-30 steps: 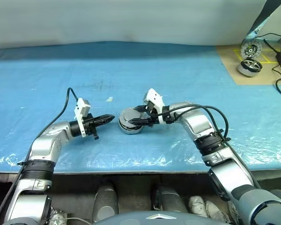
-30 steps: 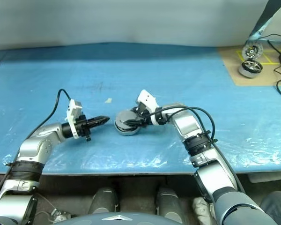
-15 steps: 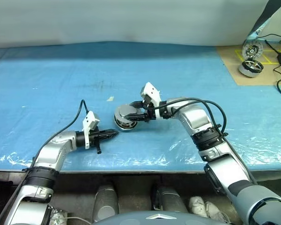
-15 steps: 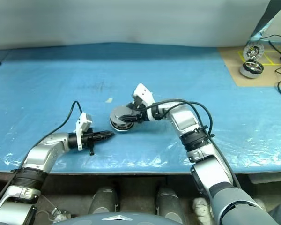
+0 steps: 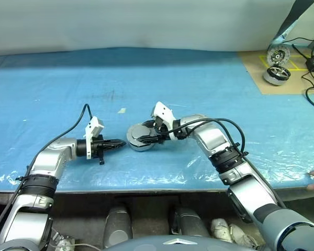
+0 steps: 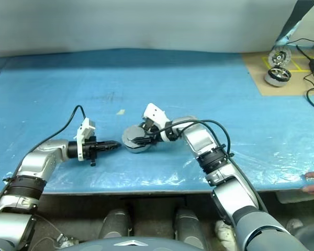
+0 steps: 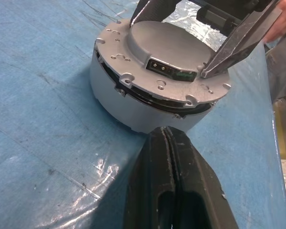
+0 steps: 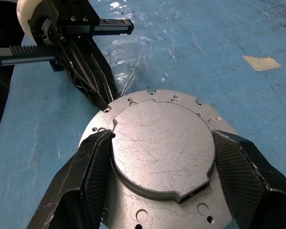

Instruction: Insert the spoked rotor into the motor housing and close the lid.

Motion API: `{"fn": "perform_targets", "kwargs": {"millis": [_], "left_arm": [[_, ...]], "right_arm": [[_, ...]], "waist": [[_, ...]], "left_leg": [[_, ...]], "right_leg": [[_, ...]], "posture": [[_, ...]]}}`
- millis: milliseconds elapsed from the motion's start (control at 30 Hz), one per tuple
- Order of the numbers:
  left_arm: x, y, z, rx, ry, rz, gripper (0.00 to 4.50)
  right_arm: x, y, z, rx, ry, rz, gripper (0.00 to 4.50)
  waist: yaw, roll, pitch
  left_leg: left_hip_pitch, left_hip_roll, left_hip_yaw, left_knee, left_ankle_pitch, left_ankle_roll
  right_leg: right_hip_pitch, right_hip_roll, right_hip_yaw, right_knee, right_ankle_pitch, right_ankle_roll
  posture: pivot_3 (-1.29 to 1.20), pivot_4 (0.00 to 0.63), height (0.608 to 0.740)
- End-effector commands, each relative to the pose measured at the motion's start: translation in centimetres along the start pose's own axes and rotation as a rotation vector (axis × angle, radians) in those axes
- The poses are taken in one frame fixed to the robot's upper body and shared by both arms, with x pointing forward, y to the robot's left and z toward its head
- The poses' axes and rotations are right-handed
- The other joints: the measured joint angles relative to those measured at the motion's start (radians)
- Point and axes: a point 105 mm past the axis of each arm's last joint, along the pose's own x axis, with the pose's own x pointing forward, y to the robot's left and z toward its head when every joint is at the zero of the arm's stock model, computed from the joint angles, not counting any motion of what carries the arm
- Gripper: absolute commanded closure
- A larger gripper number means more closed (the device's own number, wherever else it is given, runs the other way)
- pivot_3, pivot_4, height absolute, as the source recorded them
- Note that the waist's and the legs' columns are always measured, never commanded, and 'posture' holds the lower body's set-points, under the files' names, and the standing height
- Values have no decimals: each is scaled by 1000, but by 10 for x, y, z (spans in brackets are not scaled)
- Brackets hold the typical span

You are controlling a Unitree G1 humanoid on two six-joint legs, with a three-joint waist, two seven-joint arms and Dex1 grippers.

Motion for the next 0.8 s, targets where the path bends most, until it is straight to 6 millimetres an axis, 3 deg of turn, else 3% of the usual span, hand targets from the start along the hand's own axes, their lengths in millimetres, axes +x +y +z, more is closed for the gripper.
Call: {"fn": "perform_targets", "kwargs": {"millis": [33, 400, 533, 800], "left_arm": [[3, -7, 8, 49, -5, -16, 4500], [9, -4, 13, 55, -20, 1, 4500], [9, -3, 15, 57, -21, 4, 4500], [8, -2, 16, 57, -19, 3, 4500]], "right_arm": [[4, 3, 4, -26, 8, 15, 1542], [9, -12, -33, 10, 97, -101, 1542], [11, -8, -46, 9, 127, -91, 1542], [-1, -9, -62, 37, 158, -89, 1542]], "waist": [[-1, 0, 0], [0, 0, 0], [0, 0, 0], [1, 0, 0]], "left_leg": [[0, 0, 0, 0, 0, 0], [3, 0, 0, 2, 0, 0], [9, 0, 0, 2, 0, 0], [14, 0, 1, 2, 0, 0]], "right_leg": [[0, 0, 0, 0, 0, 0], [3, 0, 0, 0, -2, -4], [9, -1, 1, 0, -2, -5], [13, -3, 3, -1, -3, -5]], "posture": [[0, 150, 740], [0, 150, 740], [0, 150, 740], [0, 150, 740]]}}
